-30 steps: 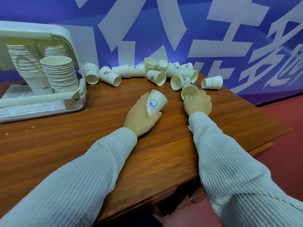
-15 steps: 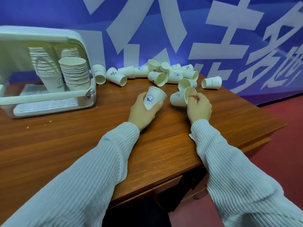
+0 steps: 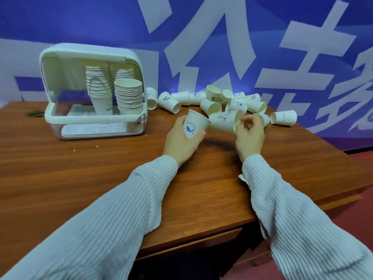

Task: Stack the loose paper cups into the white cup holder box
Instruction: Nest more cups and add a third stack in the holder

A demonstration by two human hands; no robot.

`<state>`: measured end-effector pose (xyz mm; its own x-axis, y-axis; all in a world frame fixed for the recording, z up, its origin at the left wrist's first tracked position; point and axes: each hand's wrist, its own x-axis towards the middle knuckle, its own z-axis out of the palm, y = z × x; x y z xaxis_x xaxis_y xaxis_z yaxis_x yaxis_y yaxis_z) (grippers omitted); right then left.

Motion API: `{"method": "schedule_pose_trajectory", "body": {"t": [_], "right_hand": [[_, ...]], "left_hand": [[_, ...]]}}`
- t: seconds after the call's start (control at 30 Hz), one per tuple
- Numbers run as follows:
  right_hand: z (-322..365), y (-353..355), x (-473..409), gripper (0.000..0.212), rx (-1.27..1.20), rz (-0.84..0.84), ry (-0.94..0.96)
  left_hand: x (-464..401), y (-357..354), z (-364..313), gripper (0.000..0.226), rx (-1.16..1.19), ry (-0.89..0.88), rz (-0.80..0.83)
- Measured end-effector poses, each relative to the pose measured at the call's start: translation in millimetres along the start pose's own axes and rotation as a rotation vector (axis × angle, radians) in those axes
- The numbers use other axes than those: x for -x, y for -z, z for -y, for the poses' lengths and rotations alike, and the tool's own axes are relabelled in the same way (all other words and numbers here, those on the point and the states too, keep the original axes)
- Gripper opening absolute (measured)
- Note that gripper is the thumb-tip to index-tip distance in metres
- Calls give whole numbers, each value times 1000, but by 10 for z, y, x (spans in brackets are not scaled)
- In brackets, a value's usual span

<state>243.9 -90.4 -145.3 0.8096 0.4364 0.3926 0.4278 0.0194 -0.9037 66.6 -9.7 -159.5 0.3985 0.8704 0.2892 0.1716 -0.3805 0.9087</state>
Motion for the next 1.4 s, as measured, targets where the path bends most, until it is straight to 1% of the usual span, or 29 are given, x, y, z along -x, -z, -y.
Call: {"method": "schedule_pose_trajectory", "body": {"t": [0.07,0.13,0.23,0.33,0.4,0.47,0.57,0.63,0.7,0.8,0.97,1.07,1.27,1.33,1.4], "right_hand": [[226,-235,37,17,-118,25,13],[466,-510,42,25,-168,83,46],[894,-932,41,22,-205,146,164],[1336,-1323,27,20,-186,179,287],[1551,-1566,11,15,-136,209,348],[1663,-1783,-3,16,-58,248,415],[1696,-2048,-43,24,173,352,471],[1695,-2167,-77,31,303,421,452],[1721,-2231,-104,34,361,452,421],[1812,-2269,-133,32,431,487,430],[1790,-2322,-80,33,603,626,422],[1624,-2307,-5,32,586,647,373],[1444,-2320,-1,31,404,682,274],[1403,-2331,6,32,321,681,260],[1361,-2348,27,30,259,711,230]], "left_hand": [[-22,232,-12,64,-2,-10,-130],[-51,470,-20,64,21,-27,-264],[-64,821,-22,63,19,-53,-425],[-56,1148,14,65,-1,-84,-529],[-62,1350,52,64,-18,-85,-567],[-77,1526,80,64,-27,-88,-594],[-98,1706,97,65,-14,-88,-597],[-124,1773,100,68,-9,-98,-590],[-165,1807,91,73,-5,-111,-567],[-245,1830,46,85,8,-109,-526],[-399,1852,-39,89,34,-130,-552],[-483,1892,-57,92,36,-156,-570],[-823,1982,-273,81,-21,-172,-585],[-934,1978,-341,78,-74,-173,-525],[-1005,1941,-363,76,-165,-165,-421]]}}
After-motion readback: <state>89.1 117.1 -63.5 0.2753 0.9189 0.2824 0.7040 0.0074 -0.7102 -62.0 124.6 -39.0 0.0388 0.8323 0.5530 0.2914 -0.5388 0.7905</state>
